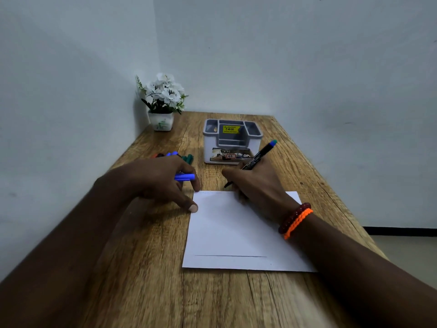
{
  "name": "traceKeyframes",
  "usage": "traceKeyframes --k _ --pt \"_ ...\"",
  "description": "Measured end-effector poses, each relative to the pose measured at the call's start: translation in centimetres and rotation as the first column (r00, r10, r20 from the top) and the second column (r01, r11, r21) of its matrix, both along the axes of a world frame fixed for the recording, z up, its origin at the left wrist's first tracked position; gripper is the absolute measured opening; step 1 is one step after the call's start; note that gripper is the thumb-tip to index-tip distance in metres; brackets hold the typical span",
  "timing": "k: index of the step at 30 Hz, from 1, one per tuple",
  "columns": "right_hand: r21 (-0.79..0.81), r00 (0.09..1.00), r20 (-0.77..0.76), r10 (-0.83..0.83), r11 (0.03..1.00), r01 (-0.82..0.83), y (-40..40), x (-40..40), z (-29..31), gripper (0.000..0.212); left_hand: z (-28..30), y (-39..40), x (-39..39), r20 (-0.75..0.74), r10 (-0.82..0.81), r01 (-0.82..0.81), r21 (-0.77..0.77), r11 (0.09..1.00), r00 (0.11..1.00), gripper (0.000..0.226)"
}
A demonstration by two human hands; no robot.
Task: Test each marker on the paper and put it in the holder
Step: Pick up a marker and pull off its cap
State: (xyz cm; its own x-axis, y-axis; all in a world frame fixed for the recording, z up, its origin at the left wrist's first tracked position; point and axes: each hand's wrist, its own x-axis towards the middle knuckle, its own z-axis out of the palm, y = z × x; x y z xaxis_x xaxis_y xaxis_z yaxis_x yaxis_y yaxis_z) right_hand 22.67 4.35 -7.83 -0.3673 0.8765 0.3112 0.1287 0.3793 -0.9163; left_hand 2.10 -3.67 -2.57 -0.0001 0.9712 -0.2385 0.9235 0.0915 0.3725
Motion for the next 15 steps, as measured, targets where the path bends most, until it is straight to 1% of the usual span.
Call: traceKeyframes --k 1,2,3,4,6,8,9,11,13,15 --pt "-0.020 1.000 -0.027 0.009 1.000 -0.010 -0.2 0.0 0.3 0.028 0.1 0.0 0.0 0.003 -0.001 0.001 0.001 1.000 1.000 0.048" --pt "-0.036 0.999 -0.041 0.023 0.999 -0.025 -0.3 0.0 0.3 0.033 0.1 -0.1 0.0 0.006 -0.003 0.003 0.005 1.000 1.000 0.048" --pt "-0.052 0.999 -0.045 0.026 0.998 -0.029 -0.4 -0.2 0.5 0.033 0.1 -0.1 0.1 0.010 -0.005 0.005 0.013 1.000 1.000 0.047" --pt "-0.067 0.998 -0.049 0.036 0.997 -0.039 -0.4 -0.3 0.7 0.029 0.1 -0.2 0.1 0.011 -0.010 0.010 0.023 1.000 1.000 0.046" --pt "-0.125 0.996 -0.073 0.056 0.990 -0.065 -0.4 -0.5 1.0 0.012 0.2 -0.4 0.1 0.020 -0.015 0.014 0.043 0.999 1.000 0.044" --pt "-0.176 0.988 -0.137 0.076 0.979 -0.100 -0.3 -0.4 1.3 0.004 0.2 -0.4 0.0 0.053 -0.006 0.002 0.083 0.997 0.999 0.039" --pt "-0.199 0.980 -0.175 0.097 0.971 -0.132 -0.3 -0.3 1.5 0.003 0.2 -0.4 0.0 0.083 0.000 -0.010 0.120 0.993 0.997 0.038" --pt "-0.224 0.956 -0.252 0.151 0.952 -0.209 -0.3 0.0 2.1 0.003 0.0 -0.1 0.1 0.116 0.004 -0.033 0.246 0.969 0.993 0.043" --pt "-0.252 0.912 -0.357 0.201 0.920 -0.301 -0.3 0.3 2.5 0.004 -0.5 0.1 0.5 0.110 0.020 -0.062 0.395 0.917 0.994 0.048" --pt "-0.278 0.860 -0.457 0.226 0.882 -0.380 -0.3 0.7 2.9 0.009 -1.0 0.2 1.0 0.091 0.045 -0.084 0.502 0.861 0.995 0.048"
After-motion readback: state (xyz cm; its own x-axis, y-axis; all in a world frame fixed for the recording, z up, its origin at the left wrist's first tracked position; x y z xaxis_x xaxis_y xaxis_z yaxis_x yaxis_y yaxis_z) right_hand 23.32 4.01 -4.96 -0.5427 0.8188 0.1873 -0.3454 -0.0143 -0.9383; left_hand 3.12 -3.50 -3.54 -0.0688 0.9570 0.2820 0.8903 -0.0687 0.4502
